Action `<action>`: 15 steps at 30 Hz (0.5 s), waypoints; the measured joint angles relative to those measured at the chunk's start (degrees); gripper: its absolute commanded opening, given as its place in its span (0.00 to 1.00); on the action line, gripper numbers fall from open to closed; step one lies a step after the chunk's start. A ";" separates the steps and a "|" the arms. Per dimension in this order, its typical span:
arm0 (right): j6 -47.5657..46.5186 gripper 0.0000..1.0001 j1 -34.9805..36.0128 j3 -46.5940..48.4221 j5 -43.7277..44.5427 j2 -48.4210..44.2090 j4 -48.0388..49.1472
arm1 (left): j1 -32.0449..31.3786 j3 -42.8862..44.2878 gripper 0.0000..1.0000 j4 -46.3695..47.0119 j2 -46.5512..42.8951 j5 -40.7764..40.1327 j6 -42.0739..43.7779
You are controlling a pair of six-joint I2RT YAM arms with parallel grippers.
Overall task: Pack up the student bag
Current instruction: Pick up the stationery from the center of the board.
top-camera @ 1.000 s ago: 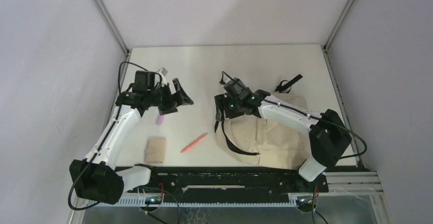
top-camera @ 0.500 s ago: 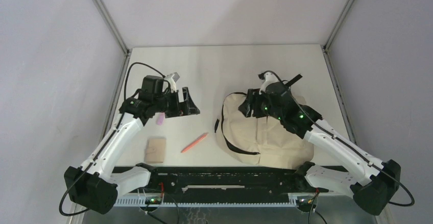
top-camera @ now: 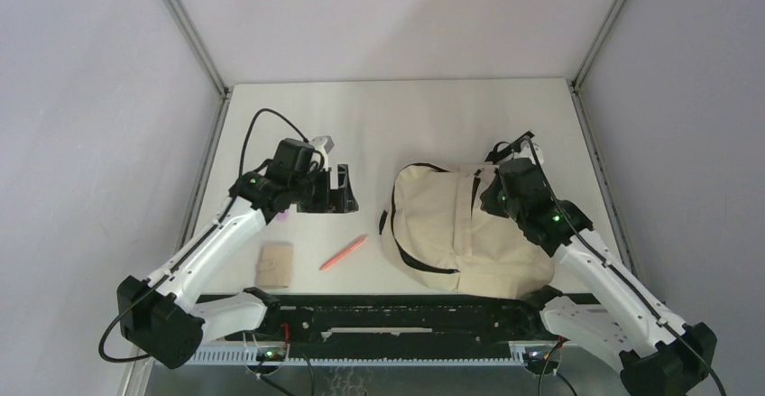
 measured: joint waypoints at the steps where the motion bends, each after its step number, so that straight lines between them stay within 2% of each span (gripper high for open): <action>1: 0.46 0.00 -0.52 -0.33 0.26 0.04 -0.02 | 0.00 0.02 0.91 0.20 0.00 -0.24 -0.04; 7: 1.79 0.01 -0.04 -3.02 -2.29 5.11 1.64 | 0.00 0.02 0.91 0.57 0.66 -0.37 -0.42; 15: 1.25 0.10 7.54 -3.15 -3.39 8.31 6.49 | 0.00 0.02 0.92 1.16 1.55 -0.37 -0.92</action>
